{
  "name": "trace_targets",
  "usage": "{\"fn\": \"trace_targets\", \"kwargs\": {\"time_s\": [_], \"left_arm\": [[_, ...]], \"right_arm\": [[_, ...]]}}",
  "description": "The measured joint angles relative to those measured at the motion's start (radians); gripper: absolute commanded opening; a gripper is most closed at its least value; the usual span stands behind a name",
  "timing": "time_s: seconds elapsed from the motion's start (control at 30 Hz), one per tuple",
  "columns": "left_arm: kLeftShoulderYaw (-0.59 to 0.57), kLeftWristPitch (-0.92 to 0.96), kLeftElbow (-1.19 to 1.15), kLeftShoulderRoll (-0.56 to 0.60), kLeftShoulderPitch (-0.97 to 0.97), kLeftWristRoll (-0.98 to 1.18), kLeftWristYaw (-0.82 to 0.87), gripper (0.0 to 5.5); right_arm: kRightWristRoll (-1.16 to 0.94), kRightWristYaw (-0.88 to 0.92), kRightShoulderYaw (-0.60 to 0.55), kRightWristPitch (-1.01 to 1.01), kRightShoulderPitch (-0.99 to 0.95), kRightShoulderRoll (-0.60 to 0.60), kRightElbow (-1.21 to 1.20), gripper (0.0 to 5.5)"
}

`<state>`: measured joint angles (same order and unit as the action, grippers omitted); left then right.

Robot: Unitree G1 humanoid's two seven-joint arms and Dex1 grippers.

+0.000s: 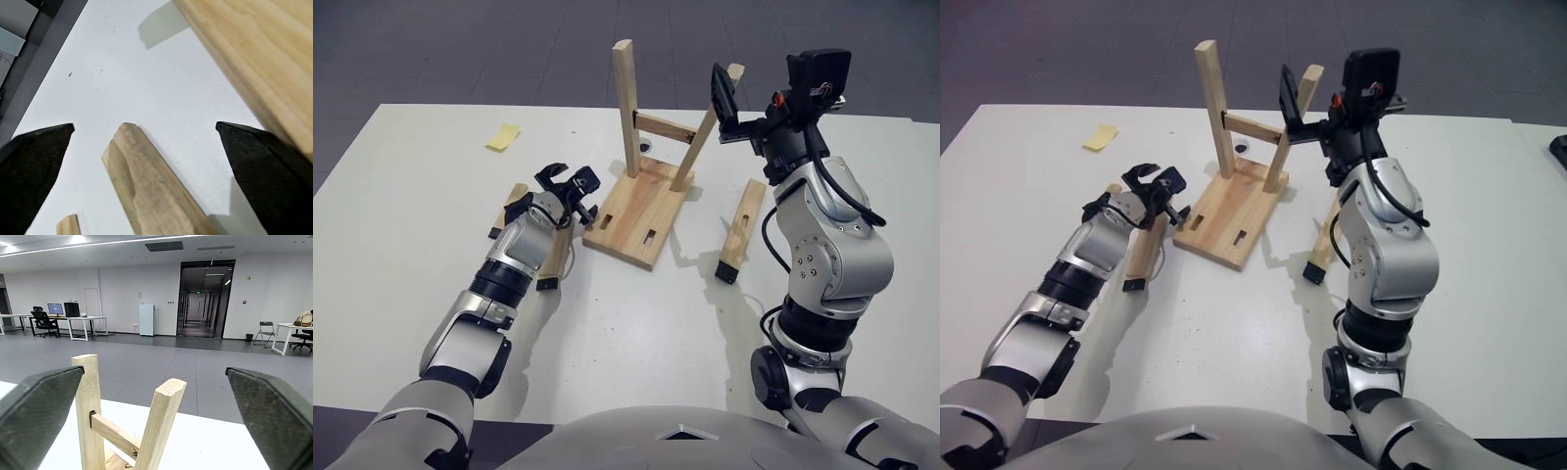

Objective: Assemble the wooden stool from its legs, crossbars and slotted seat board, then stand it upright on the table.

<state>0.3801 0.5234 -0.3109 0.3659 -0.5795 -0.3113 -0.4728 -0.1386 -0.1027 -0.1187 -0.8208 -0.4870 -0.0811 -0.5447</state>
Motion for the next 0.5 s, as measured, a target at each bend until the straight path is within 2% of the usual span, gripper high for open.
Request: {"fn": "trace_targets", "kwargs": {"time_s": [0.33, 0.5], "left_arm": [[0.01, 0.062, 0.105, -0.044, 0.034, 0.032, -0.072, 5.4], [0.002, 0.09, 0.13, -0.042, 0.039, 0.022, -0.047, 5.4]], "right_arm": [[0.016, 0.035, -0.006, 0.074, 0.037, -0.012, 0.064, 5.39], [0.018, 0.039, -0.008, 0.092, 0.067, -0.013, 0.083, 5.39]]}}
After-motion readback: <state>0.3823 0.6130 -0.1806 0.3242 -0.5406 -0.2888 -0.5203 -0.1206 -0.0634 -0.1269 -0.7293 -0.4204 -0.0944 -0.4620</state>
